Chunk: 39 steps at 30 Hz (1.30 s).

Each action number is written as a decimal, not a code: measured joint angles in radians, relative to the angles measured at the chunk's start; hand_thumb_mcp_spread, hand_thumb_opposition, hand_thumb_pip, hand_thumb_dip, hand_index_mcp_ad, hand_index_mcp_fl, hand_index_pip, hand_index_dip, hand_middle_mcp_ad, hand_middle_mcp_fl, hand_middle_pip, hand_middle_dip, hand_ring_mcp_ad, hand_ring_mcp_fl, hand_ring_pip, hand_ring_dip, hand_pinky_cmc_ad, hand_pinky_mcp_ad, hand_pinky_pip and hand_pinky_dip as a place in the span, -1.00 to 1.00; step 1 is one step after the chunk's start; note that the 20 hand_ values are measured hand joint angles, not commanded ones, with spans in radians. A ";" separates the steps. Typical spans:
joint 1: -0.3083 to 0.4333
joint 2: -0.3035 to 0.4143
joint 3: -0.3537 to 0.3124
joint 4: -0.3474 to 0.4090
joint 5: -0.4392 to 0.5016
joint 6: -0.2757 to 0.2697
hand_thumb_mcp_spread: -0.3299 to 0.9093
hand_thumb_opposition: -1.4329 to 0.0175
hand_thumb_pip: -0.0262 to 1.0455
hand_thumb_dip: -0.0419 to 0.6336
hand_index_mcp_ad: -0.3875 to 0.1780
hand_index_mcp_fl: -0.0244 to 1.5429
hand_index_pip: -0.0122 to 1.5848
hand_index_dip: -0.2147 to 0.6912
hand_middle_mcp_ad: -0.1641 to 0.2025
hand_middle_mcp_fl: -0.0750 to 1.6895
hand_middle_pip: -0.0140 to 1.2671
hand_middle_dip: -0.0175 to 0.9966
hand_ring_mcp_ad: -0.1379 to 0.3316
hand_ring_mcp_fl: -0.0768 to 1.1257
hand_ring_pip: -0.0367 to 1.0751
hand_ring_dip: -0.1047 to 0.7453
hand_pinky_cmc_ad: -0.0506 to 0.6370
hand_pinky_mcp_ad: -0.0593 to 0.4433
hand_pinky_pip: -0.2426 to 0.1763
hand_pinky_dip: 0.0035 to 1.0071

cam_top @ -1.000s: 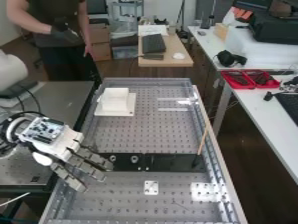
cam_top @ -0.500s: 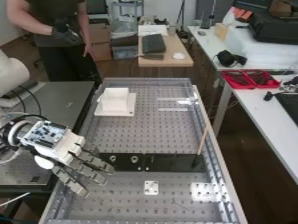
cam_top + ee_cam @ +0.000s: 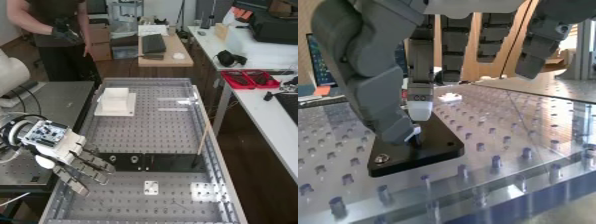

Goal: Grab the smaller nut and place it in the white container

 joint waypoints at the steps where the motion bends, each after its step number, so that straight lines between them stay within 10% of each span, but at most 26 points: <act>1: 0.000 0.000 0.000 0.000 0.000 0.000 0.26 -0.24 0.30 -0.07 0.06 -0.84 0.97 -0.11 -0.04 -0.69 -0.77 -0.50 0.02 -0.87 -0.74 -0.58 0.25 0.41 -0.06 -0.53; 39: -0.016 -0.012 0.012 0.009 -0.051 -0.106 0.26 -0.24 0.30 -0.07 0.06 -0.81 0.97 -0.11 -0.04 -0.68 -0.77 -0.49 0.02 -0.88 -0.75 -0.58 0.20 0.38 0.03 -0.53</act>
